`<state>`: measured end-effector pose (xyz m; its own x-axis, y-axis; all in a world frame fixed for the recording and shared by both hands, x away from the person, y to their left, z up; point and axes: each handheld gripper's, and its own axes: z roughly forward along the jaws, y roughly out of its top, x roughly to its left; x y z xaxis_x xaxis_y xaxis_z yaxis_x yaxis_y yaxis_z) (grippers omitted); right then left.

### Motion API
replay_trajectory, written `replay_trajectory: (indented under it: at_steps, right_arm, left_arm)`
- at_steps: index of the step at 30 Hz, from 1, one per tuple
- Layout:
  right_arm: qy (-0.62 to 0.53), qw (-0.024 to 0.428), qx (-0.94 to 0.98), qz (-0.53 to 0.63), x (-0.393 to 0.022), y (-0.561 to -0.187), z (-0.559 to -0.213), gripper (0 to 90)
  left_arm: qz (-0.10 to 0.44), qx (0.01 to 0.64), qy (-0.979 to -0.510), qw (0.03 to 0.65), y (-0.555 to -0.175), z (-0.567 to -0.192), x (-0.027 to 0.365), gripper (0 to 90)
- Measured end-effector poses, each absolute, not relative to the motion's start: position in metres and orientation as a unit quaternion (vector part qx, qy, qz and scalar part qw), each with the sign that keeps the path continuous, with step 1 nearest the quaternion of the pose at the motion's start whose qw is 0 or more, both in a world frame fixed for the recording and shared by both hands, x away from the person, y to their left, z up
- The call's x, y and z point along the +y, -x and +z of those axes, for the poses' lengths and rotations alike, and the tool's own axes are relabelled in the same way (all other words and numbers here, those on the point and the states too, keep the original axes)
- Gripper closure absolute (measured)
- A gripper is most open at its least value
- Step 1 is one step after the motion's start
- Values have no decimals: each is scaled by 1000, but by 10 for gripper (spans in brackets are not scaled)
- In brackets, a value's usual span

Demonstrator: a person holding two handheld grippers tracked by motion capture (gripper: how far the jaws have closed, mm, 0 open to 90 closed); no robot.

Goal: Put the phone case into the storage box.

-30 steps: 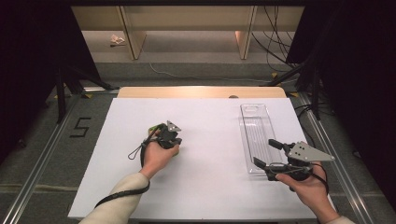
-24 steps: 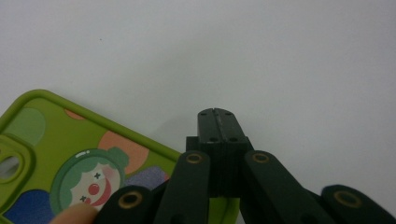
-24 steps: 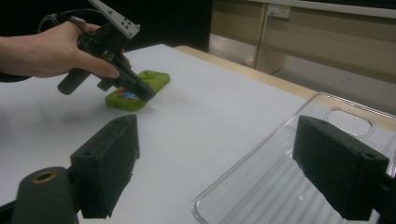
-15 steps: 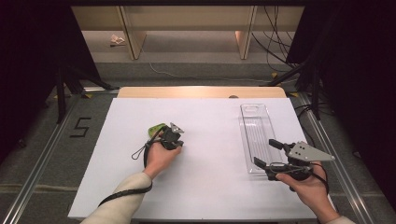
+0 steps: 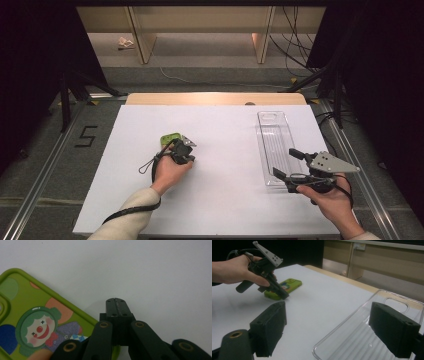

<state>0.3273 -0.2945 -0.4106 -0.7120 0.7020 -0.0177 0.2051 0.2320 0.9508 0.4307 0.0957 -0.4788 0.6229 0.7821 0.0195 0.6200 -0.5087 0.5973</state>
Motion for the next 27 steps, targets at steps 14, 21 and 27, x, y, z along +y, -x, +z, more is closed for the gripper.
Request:
replay_trajectory:
  at_steps: [14, 21, 27]
  right_arm:
    - [-303, 232, 750, 540, -294, -327, -411, 158]
    - [-305, 232, 749, 540, -295, -327, -411, 158]
    - [-306, 232, 750, 538, -295, -327, -412, 158]
  left_arm:
    - [131, 413, -863, 259, -421, -477, 116, 898]
    - [126, 420, -862, 253, -418, -476, 128, 898]
    - [125, 426, -862, 245, -416, -475, 139, 898]
